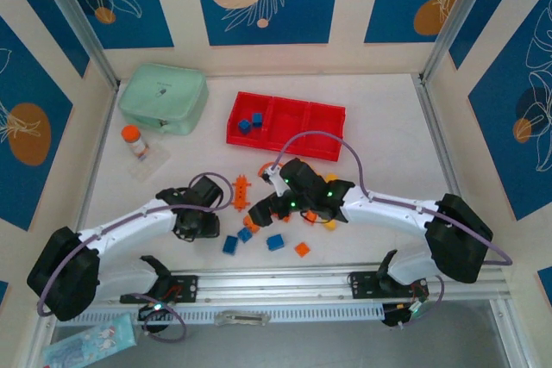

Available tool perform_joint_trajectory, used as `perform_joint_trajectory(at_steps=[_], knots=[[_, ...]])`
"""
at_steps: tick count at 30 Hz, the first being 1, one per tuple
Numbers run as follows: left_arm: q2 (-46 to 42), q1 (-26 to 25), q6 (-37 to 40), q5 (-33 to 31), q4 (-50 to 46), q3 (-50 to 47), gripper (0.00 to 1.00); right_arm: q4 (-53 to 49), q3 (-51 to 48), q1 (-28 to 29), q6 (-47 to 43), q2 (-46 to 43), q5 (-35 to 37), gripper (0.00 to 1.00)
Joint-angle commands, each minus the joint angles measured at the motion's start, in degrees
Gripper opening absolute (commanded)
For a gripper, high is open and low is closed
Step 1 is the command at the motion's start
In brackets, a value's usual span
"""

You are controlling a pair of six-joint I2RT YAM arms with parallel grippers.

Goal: Sort the legos into containers by color
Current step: Pick up the lego from the middle-left of the table, then place the lego in the container.

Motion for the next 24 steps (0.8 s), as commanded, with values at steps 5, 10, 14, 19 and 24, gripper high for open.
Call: perform_joint_trajectory(at_steps=[5, 10, 14, 19, 24], knots=[[-2.3, -0.4, 3.7, -5.0, -3.2, 8.7, 0.36, -2.6, 2.1, -4.7, 0.4, -4.9, -0.3, 0.99], [4.0, -0.1, 8.0, -8.7, -2.3, 19.3, 0.35, -4.6, 2.6, -10.7, 1.6, -6.9, -2.4, 0.99], [11.8, 1.1, 12.2, -11.3, -0.1, 29.3, 0.34, -7.1, 3.1, -15.0, 1.6, -8.3, -1.3, 0.99], [24.8, 3.6, 17.4, -12.9, 3.2, 43.2, 0.33, -8.6, 3.3, -21.6, 2.5, -9.8, -2.7, 0.99], [39.0, 7.3, 18.9, -14.8, 3.2, 58.3, 0.32, -7.9, 2.8, -25.8, 2.9, -10.6, -4.7, 0.99]])
